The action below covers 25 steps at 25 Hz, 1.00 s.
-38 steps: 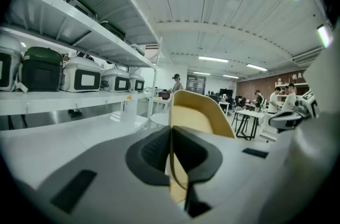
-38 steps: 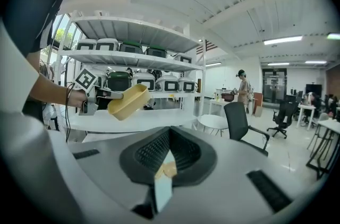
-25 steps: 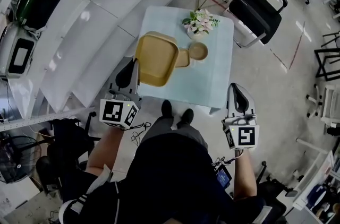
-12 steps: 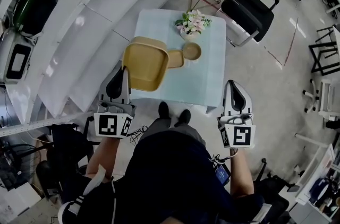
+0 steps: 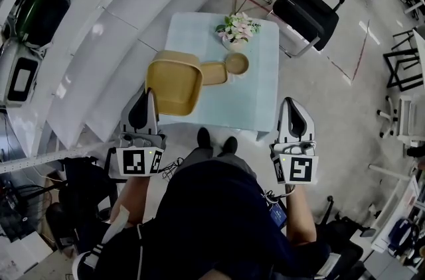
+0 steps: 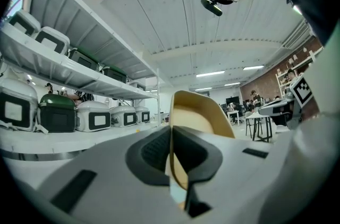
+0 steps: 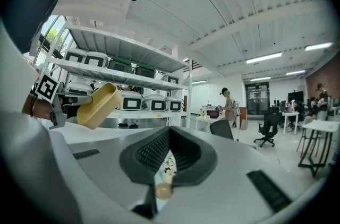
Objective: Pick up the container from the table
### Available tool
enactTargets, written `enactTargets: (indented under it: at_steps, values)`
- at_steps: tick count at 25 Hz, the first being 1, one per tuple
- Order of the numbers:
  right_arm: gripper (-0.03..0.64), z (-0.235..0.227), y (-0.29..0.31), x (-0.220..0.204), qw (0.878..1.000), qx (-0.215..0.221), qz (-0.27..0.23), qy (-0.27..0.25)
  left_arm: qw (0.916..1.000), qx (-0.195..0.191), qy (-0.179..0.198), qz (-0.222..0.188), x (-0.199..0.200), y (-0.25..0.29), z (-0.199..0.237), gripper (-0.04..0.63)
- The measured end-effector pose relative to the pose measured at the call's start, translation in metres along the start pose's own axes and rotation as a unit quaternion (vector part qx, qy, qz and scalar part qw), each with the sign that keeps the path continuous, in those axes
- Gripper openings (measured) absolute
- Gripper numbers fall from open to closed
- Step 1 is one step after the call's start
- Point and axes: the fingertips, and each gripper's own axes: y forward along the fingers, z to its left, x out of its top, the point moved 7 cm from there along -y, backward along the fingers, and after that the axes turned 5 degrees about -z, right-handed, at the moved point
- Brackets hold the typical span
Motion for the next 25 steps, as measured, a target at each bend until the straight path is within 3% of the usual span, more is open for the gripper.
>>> enactTargets:
  at_steps: [11,15,25]
  values:
    - [-0.002,0.003,-0.003,0.004,0.999,-0.019,-0.005,-0.027,0.9998,0.006,0.013,-0.014,0.000,-0.009,-0.001,0.009]
    - [-0.002,0.004,-0.005,0.002,0.999,-0.016,0.016,-0.045,0.9998,0.005,0.013,-0.018,-0.001,-0.011,-0.004,0.009]
    - [-0.003,0.009,-0.001,0.009,0.999,-0.017,0.001,-0.048,0.9997,0.004,0.011,-0.021,-0.001,-0.014,-0.008,0.009]
